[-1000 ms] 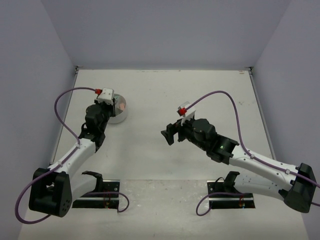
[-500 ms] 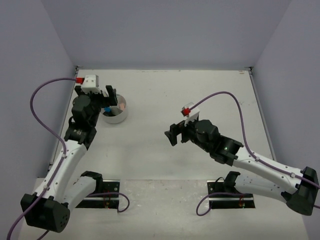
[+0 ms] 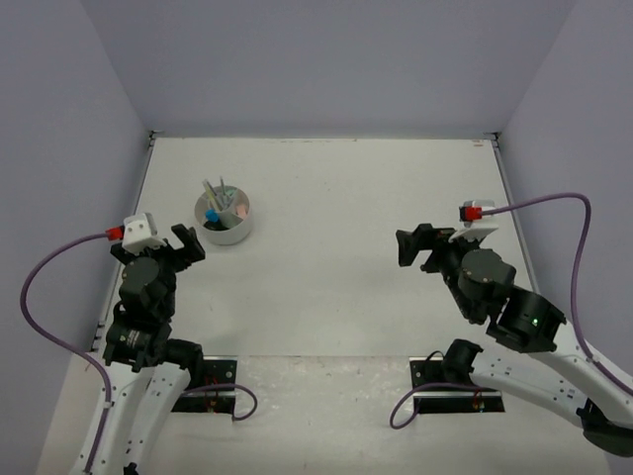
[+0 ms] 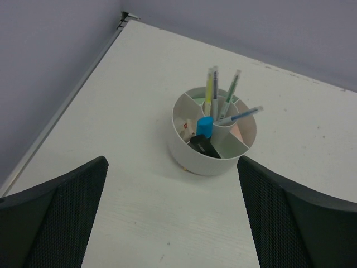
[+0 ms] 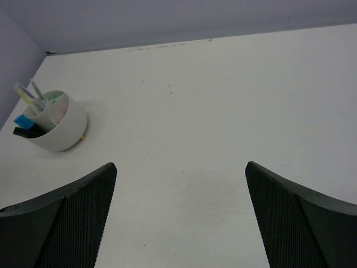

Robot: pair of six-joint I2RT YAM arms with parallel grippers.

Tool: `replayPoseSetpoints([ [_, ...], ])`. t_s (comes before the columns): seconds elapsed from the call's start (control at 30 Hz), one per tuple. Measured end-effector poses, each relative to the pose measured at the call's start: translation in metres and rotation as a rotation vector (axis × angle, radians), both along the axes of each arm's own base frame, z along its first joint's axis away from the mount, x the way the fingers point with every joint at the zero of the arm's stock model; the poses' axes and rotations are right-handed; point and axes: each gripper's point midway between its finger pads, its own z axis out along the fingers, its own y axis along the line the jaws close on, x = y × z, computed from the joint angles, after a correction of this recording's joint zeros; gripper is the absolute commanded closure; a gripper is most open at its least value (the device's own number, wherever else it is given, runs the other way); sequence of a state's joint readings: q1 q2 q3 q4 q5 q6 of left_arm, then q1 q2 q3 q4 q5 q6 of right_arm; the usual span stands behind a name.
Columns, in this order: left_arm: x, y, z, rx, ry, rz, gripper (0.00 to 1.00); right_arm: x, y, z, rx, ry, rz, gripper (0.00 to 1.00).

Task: Sort the stationery into containers
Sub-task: Reset both arms

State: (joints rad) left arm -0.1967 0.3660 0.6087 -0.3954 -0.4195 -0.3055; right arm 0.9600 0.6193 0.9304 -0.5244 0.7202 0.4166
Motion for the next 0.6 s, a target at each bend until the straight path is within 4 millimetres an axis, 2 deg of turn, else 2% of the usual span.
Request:
replayPoseSetpoints([
  [0.17,-0.015,0.007,-0.004,-0.008,-0.064,0.025,0.0,-0.007,-0.031,-0.005,-0.017,0.013,-0.096,0.01],
  [0.33,-0.015,0.009,-0.007,-0.009,-0.069,0.035,0.0,-0.014,-0.053,-0.009,0.004,-0.015,-0.153,0.01],
  [0.6,-0.019,0.008,-0.006,-0.014,-0.097,0.032,0.0,-0.014,-0.061,-0.037,-0.037,0.001,-0.187,0.01],
])
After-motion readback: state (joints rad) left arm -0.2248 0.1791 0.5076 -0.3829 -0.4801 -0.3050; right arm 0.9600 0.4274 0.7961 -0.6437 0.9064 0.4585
